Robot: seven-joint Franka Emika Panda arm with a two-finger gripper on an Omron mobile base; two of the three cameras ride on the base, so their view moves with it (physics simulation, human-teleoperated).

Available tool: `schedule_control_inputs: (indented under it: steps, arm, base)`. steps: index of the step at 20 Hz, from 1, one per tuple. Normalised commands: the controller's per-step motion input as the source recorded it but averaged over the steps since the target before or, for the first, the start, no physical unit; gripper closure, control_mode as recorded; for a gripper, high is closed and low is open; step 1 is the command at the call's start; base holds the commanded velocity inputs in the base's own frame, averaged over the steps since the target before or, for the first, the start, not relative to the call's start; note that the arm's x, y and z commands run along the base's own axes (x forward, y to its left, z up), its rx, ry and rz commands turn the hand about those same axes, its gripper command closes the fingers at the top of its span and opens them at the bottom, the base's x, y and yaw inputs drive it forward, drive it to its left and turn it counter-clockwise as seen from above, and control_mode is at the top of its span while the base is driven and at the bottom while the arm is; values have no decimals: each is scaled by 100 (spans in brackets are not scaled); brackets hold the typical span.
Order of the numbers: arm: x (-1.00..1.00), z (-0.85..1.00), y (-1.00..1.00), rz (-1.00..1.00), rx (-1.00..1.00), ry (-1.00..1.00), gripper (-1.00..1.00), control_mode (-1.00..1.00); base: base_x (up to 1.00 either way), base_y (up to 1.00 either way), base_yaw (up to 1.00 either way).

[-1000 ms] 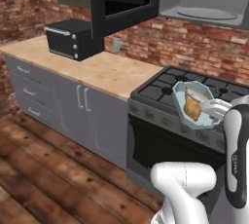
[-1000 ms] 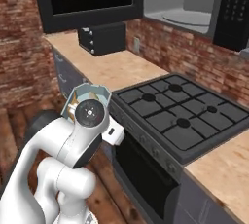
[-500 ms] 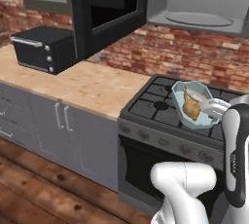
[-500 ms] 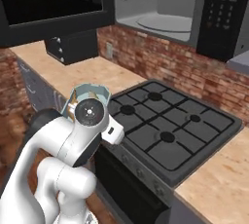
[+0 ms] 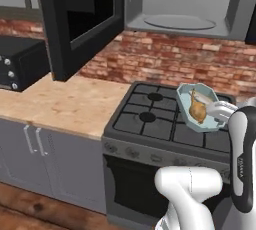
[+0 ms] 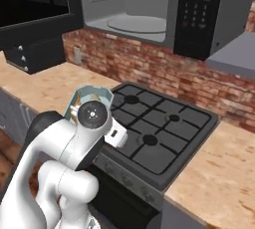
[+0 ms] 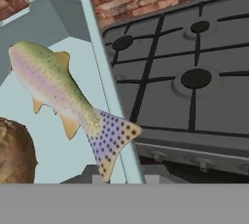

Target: Place the tupperware containing the fish and onion meal in the microwave. Close the microwave door and press the start button to reheat the meal.

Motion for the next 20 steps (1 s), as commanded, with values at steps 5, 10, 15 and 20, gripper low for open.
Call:
schedule_control_inputs:
  steps: [5,10,15,20]
  arm:
    - [0,0,0,0,0,0,100,100]
    - [0,0,0,0,0,0,100,100]
    - [0,0,0,0,0,0,100,100]
    - [0,0,0,0,0,0,100,100]
  base:
    - [47,20,-32]
    - [52,34,-24]
    - [55,30,-16]
    - [65,12,-3]
